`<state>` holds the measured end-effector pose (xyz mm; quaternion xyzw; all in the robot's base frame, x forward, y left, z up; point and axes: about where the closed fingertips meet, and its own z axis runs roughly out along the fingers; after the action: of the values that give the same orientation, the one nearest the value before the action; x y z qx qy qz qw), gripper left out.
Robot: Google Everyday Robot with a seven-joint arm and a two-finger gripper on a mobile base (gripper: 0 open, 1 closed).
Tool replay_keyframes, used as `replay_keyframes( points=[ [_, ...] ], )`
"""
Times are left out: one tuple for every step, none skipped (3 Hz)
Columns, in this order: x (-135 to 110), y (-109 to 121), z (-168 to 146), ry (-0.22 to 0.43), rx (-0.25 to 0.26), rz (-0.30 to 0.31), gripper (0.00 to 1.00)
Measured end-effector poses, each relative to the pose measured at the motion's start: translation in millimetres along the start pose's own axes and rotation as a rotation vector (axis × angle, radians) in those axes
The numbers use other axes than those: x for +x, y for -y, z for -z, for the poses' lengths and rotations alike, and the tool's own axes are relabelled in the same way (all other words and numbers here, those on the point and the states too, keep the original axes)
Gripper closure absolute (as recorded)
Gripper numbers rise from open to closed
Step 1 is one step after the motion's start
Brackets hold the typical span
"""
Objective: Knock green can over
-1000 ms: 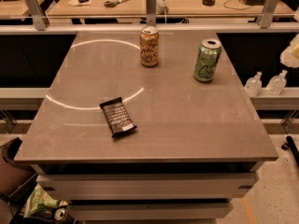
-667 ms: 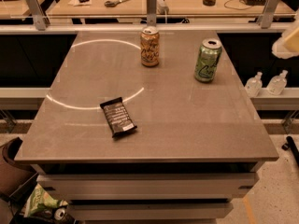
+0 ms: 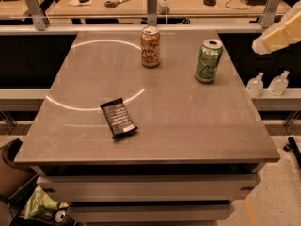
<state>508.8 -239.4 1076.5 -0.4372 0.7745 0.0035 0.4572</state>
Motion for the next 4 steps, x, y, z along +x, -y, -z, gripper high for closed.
replay_keyframes(
  points=[
    [8.3,12.0,-25.0,0.113,-0.008,-0.066,0.00],
    [18.1,22.4,-52.4,0.205,-0.006,-0.118,0.00],
    [18.0,22.4,-52.4,0.205,-0.007,-0.117,0.00],
    [24.0,29.5,-64.9,0.216,-0.007,-0.158,0.00]
  ],
)
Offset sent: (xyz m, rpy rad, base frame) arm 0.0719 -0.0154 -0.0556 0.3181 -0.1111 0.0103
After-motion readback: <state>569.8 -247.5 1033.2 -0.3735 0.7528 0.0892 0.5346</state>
